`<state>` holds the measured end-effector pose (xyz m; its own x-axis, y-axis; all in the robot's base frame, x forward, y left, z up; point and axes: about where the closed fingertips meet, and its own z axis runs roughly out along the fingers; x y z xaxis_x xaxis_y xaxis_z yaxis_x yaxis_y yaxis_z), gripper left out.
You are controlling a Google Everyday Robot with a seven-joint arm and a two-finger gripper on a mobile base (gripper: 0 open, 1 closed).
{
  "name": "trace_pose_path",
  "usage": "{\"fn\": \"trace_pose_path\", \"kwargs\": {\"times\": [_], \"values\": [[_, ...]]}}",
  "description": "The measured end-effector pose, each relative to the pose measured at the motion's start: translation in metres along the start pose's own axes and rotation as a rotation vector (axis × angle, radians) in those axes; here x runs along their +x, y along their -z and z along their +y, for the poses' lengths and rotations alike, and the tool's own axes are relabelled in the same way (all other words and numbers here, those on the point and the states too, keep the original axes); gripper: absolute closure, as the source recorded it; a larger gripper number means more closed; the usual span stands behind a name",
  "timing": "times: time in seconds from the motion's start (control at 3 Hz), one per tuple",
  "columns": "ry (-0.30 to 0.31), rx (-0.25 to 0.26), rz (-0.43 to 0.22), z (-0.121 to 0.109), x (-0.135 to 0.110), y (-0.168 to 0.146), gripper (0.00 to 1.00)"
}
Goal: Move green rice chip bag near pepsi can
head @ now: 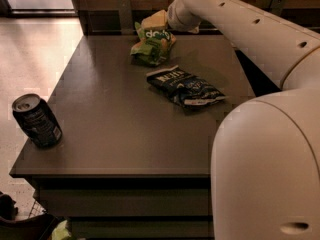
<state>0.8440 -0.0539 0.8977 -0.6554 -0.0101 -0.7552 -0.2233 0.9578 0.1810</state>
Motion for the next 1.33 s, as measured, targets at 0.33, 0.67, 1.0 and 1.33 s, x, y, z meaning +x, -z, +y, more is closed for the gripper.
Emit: {"fn": "trace_pose_path", "kwargs": {"times": [0.33, 0.67, 1.0, 1.33], "values": [[-0.037, 0.004, 0.03, 0.016, 0.004, -0.032, 0.0], [-0.084, 0.028, 0.118, 0.019, 0.033, -0.06, 0.03], [-0.099, 0.043, 0.164, 0.019, 0.048, -0.072, 0.26], [-0.099, 0.044, 0.167, 0.019, 0.046, -0.07, 0.48]]}}
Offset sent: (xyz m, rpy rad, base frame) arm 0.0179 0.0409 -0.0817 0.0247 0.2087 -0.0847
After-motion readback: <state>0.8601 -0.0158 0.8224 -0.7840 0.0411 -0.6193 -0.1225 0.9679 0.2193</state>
